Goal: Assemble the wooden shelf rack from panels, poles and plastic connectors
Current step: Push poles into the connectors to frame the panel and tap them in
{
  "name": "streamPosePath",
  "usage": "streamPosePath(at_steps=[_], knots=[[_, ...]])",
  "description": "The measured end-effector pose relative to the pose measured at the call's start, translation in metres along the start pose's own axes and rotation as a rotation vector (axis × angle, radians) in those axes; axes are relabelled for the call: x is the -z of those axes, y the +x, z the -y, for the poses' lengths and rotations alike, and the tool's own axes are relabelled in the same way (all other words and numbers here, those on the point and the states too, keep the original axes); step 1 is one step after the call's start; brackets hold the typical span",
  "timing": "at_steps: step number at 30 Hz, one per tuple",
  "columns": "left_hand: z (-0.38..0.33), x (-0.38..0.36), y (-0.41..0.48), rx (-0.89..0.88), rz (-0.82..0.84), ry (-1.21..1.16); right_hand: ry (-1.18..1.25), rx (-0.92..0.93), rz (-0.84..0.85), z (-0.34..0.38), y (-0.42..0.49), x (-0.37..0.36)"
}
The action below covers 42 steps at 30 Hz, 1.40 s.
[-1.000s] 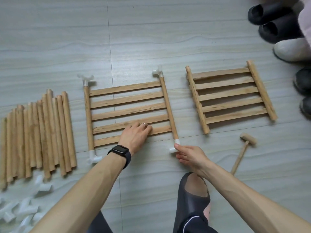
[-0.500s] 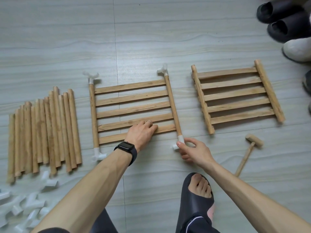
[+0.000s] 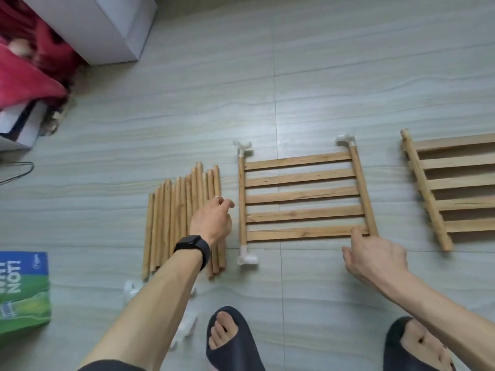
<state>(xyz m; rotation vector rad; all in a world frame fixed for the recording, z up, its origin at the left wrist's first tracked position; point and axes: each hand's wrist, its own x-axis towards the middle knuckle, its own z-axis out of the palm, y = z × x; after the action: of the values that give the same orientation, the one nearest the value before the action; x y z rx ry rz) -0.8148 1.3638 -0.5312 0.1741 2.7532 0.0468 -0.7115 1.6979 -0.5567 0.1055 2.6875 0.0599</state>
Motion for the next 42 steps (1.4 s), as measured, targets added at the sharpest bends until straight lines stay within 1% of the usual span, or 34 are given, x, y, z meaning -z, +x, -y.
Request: streamPosePath(at_steps=[4, 6, 8, 10, 12, 16, 21, 24, 25, 26, 28, 29, 30, 32, 34, 35, 36, 38, 40, 41, 42], knots=[[0.041, -0.014, -0.023, 0.200, 0.025, -0.049, -0.036, 0.206, 0.018, 0.033, 0.011, -0.002], [0.045, -0.023, -0.031, 0.302, 0.059, -0.089, -0.081, 0.332, 0.013, 0.049, 0.016, -0.005], [0.041, -0.034, -0.036, 0.334, 0.091, -0.082, -0.098, 0.404, 0.054, 0.063, 0.018, -0.007], [0.033, -0.044, -0.039, 0.320, 0.079, -0.050, -0.110, 0.387, 0.147, 0.071, 0.016, -0.011], [0.025, -0.050, -0.038, 0.313, 0.046, -0.043, -0.135, 0.356, 0.206, 0.075, 0.013, -0.015], [0.014, -0.057, -0.035, 0.340, 0.064, -0.024, -0.225, 0.333, 0.208, 0.076, 0.012, -0.015], [0.006, -0.054, -0.031, 0.381, 0.074, 0.060, -0.262, 0.289, 0.220, 0.079, 0.017, -0.004], [0.004, -0.050, -0.028, 0.417, 0.151, 0.017, -0.252, 0.287, 0.233, 0.075, 0.023, 0.006], [0.005, -0.048, -0.027, 0.446, 0.187, -0.079, -0.248, 0.289, 0.238, 0.073, 0.025, 0.009], [0.009, -0.047, -0.024, 0.477, 0.222, -0.256, -0.244, 0.287, 0.237, 0.071, 0.027, 0.011], [0.018, -0.040, -0.021, 0.491, 0.297, -0.781, -0.229, 0.272, 0.237, 0.070, 0.029, 0.014], [0.023, -0.033, -0.022, 0.473, 0.318, -1.001, -0.215, 0.262, 0.241, 0.071, 0.029, 0.015], [0.027, -0.026, -0.023, 0.440, 0.324, -1.128, -0.199, 0.253, 0.244, 0.072, 0.030, 0.015], [0.031, -0.016, -0.024, 0.367, 0.334, -1.241, -0.164, 0.232, 0.260, 0.073, 0.030, 0.016], [0.028, -0.010, -0.024, 0.303, 0.380, -1.308, -0.033, 0.205, 0.282, 0.072, 0.034, 0.021], [0.023, -0.007, -0.024, 0.262, 0.411, -1.331, 0.109, 0.181, 0.270, 0.071, 0.038, 0.027], [0.016, -0.006, -0.025, 0.219, 0.441, -1.335, 0.294, 0.145, 0.244, 0.070, 0.041, 0.033], [-0.004, -0.004, -0.024, 0.129, 0.493, -1.284, 0.746, 0.058, 0.207, 0.070, 0.045, 0.048], [-0.030, -0.003, -0.023, 0.032, 0.526, -1.203, 1.176, 0.010, 0.258, 0.073, 0.044, 0.063], [-0.043, -0.002, -0.023, -0.033, 0.544, -1.174, 1.327, 0.006, 0.294, 0.075, 0.043, 0.067], [-0.055, -0.002, -0.024, -0.098, 0.562, -1.153, 1.420, 0.016, 0.302, 0.078, 0.043, 0.068]])
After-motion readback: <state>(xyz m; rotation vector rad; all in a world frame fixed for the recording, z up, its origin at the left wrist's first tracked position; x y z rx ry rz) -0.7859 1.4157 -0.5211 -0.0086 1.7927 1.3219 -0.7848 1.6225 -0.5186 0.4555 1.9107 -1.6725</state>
